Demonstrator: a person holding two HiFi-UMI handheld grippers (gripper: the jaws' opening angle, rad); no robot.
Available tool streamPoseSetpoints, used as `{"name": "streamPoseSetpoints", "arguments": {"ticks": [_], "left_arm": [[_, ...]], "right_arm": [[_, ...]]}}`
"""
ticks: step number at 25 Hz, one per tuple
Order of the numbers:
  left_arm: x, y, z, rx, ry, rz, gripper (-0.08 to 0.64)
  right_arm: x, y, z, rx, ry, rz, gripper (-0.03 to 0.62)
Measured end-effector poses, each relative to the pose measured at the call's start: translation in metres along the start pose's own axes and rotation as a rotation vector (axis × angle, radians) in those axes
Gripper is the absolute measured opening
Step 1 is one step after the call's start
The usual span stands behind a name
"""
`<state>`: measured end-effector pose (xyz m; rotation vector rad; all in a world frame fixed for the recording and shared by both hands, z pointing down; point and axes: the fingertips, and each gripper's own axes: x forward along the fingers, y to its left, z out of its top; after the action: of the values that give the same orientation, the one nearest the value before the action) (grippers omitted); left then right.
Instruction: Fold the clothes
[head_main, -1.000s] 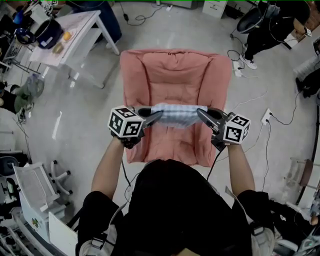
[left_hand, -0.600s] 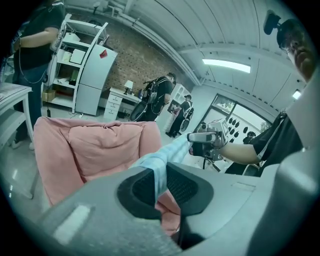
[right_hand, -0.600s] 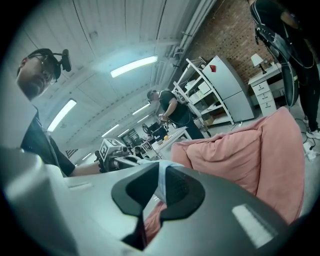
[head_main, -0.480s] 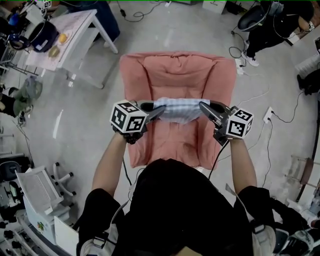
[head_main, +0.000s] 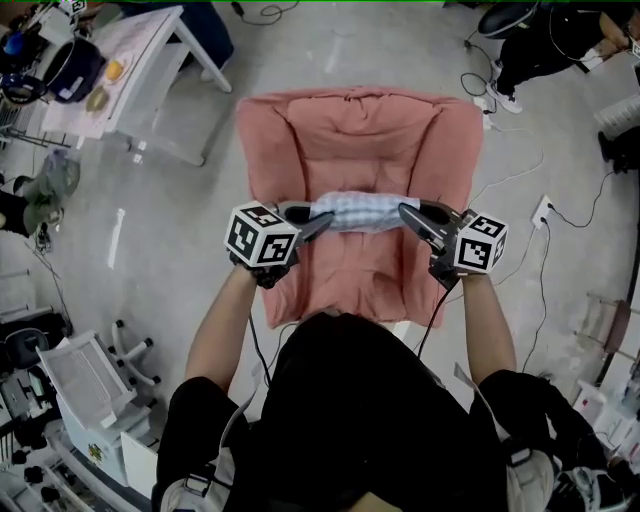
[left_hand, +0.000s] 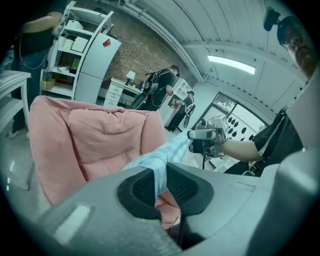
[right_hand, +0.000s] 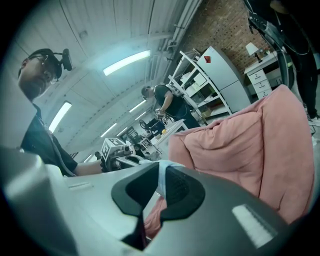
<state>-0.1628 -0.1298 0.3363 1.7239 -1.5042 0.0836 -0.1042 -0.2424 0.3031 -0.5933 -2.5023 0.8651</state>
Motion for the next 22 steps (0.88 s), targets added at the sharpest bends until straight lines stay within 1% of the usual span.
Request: {"name": "streamPoseSetpoints", "arguments": {"ticks": [12,18,22], "left_arm": [[0.029,-0.005,-0.084,-0.089,0.114,-0.078,0.038],[0.035,-0.031,-0.132,-0.131,0.162,-0.087,0.038],[0.038,-0.049,-0.163,-0.162,0.172,-0.072,0.038]], "right_arm": [[-0.008,-0.01,-0.088,0.155,0.054,-0.05,0.015],[-0.026,0.002,-0.139,0.197,0.097,-0.031,0.015],[-0.039,0.012,-0.17,0.217,0.135,-0.008,0.015]]}}
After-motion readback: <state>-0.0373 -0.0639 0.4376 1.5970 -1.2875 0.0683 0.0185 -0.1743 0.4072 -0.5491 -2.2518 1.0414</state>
